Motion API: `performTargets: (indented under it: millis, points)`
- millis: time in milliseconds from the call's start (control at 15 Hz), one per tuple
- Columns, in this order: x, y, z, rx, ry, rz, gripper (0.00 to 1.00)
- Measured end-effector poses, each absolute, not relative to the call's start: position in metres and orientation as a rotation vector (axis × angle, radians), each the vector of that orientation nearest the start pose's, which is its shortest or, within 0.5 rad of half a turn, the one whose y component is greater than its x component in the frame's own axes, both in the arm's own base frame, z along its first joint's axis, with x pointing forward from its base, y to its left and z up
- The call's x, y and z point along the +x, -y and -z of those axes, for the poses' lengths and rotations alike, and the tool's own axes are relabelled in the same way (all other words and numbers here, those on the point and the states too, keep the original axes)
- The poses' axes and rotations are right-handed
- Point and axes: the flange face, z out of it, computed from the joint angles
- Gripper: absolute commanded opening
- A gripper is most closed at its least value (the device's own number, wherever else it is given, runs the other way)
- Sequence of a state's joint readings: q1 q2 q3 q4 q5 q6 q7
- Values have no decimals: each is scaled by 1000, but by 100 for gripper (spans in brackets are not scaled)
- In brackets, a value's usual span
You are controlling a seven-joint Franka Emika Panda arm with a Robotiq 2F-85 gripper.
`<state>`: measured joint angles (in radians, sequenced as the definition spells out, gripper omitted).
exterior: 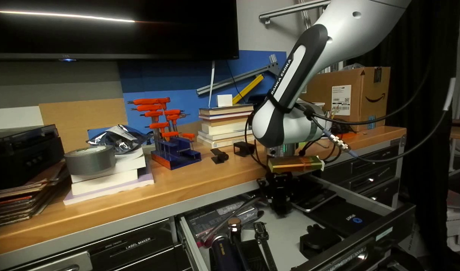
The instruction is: Pick up all the black objects and put them in the open drawer and close it
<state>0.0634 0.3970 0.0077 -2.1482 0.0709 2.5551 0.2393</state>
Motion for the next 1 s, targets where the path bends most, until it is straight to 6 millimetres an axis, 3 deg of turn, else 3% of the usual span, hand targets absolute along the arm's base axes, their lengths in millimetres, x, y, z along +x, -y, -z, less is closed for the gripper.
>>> performTargets:
  millis: [267,600,800,1000]
  points:
    - [571,-40,-217,-3080,-352,-35,98]
    - [574,-34,-232,-3093,-353,-87,100]
    - [573,-30,-268,-3108,-340,-133,99]
    - [572,-32,-318,-3111,-324,-135,100]
